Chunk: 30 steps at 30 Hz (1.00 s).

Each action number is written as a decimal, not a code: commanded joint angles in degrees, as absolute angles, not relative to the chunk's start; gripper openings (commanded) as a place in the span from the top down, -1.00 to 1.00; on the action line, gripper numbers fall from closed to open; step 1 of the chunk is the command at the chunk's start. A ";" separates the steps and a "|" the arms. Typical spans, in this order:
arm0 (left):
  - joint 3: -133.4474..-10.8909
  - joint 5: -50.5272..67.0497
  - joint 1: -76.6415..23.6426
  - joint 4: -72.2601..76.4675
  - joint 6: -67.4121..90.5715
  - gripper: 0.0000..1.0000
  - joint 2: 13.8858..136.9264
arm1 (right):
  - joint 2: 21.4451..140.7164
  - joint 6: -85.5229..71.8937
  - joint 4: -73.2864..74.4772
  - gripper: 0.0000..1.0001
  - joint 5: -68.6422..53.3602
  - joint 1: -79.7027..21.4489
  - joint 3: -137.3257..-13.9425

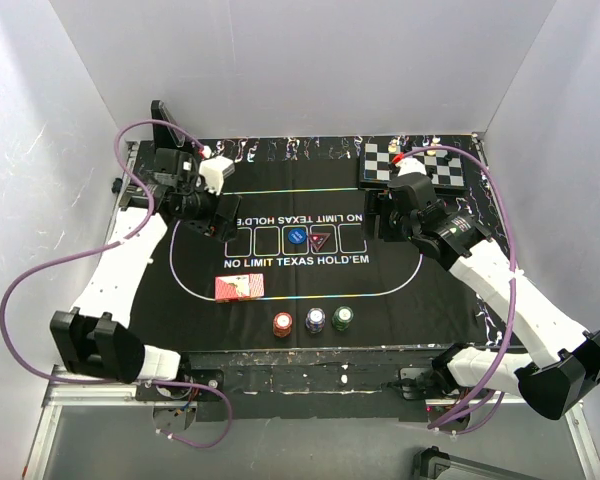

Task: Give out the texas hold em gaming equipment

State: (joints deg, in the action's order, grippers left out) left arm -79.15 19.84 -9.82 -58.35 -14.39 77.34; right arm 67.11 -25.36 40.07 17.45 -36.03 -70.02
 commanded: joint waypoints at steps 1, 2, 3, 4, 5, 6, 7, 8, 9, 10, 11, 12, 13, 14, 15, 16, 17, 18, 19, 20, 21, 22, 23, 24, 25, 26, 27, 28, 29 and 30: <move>-81.99 18.81 -13.26 -56.60 -14.67 -0.96 81.11 | 66.27 -25.05 39.11 -0.68 19.95 -36.12 -70.14; -82.44 18.03 -14.14 -56.69 -14.94 -0.96 82.52 | 66.18 -25.14 39.11 -0.69 20.30 -36.04 -70.14; -83.05 17.15 -15.11 -56.60 -15.55 -0.96 83.83 | 66.18 -25.31 39.11 -0.69 20.74 -36.12 -70.14; -83.75 16.62 -16.25 -56.69 -16.08 -0.96 85.41 | 66.01 -25.40 39.11 -0.70 20.92 -36.04 -70.14; -84.46 16.61 -16.96 -56.69 -16.43 -0.96 86.82 | 65.83 -25.40 39.11 -0.70 21.18 -36.04 -70.14; -85.16 17.13 -17.22 -56.60 -17.04 -0.96 88.05 | 65.66 -25.57 39.29 -0.69 21.53 -36.04 -70.14; -85.78 17.83 -17.57 -56.25 -17.40 -0.96 89.55 | 65.65 -25.84 39.64 -0.69 21.97 -36.04 -70.14; -86.65 18.45 -17.67 -55.55 -17.49 -0.96 90.69 | 65.48 -26.10 39.90 -0.69 22.41 -36.04 -70.05; -87.27 19.41 -17.75 -55.11 -17.75 -0.96 92.18 | 65.30 -26.45 39.99 -0.69 22.76 -36.04 -69.79; -87.97 20.29 -17.84 -54.41 -17.93 -0.96 93.50 | 65.30 -26.54 39.99 -0.69 22.85 -36.04 -69.61; -89.02 20.65 -18.10 -53.97 -18.28 -0.96 95.34 | 65.22 -26.54 39.90 -0.69 22.85 -35.95 -69.44; -89.82 21.00 -18.45 -53.62 -18.63 -0.96 97.19 | 65.39 -26.63 40.16 -0.68 23.11 -35.95 -69.61; -90.61 21.27 -18.72 -53.09 -18.98 -0.96 98.69 | 65.65 -26.89 40.25 -0.68 23.38 -35.95 -69.52; -91.22 21.27 -19.07 -52.48 -19.07 -0.96 100.35 | 65.92 -27.16 40.51 -0.68 23.55 -35.86 -69.78; -91.75 21.27 -19.42 -51.51 -19.25 -0.96 102.02 | 66.18 -27.51 40.87 -0.68 23.55 -35.77 -70.05; -92.19 21.18 -19.77 -50.55 -19.42 -0.96 103.26 | 66.36 -27.77 41.04 -0.66 23.55 -35.60 -70.22; -92.63 20.92 -20.12 -50.02 -19.68 -0.96 104.66 | 66.53 -28.03 41.04 -0.66 23.21 -35.51 -70.40; -93.33 20.66 -20.56 -49.23 -19.86 -0.96 106.59 | 66.71 -28.39 41.04 -0.66 22.86 -35.51 -70.57; -94.04 20.83 -20.74 -48.87 -20.12 -0.96 107.48 | 66.80 -28.56 40.87 -0.65 22.42 -35.51 -70.58; -94.83 21.09 -20.83 -48.35 -20.04 -0.96 108.53 | 67.06 -29.00 40.87 -0.64 22.50 -35.51 -70.66; -95.53 21.53 -20.92 -47.99 -20.04 -0.96 109.85 | 67.15 -29.26 40.87 -0.64 22.67 -35.51 -70.58; -96.23 21.71 -21.18 -47.73 -20.13 -0.96 111.17 | 67.15 -29.35 40.70 -0.64 22.59 -35.42 -70.32; -97.02 21.88 -21.53 -47.64 -20.47 -0.96 112.31 | 67.06 -29.44 40.43 -0.64 22.76 -35.42 -69.96; -97.81 21.97 -21.97 -47.46 -20.74 -0.96 113.46 | 66.89 -29.70 40.26 -0.64 23.11 -35.33 -69.61; -98.87 22.06 -22.84 -47.37 -21.35 -0.96 115.03 | 66.54 -30.14 39.99 -0.64 23.12 -35.16 -69.09; -99.75 22.06 -23.63 -47.20 -21.62 -0.96 115.83 | 66.27 -30.32 39.47 -0.64 22.85 -34.98 -68.47; -100.45 21.89 -24.25 -47.11 -21.88 -0.96 116.97 | 66.01 -30.67 39.11 -0.63 22.33 -34.81 -67.77; -101.16 21.80 -25.04 -47.02 -22.32 -0.96 117.85 | 65.66 -31.11 39.02 -0.63 21.89 -34.72 -67.50; -101.77 21.80 -25.66 -46.93 -22.76 -0.96 118.82 | 65.39 -31.29 38.94 -0.63 21.71 -34.63 -66.98; -101.95 21.71 -26.45 -46.67 -23.29 -0.96 119.52 | 65.22 -31.46 39.02 -0.63 21.71 -34.54 -66.71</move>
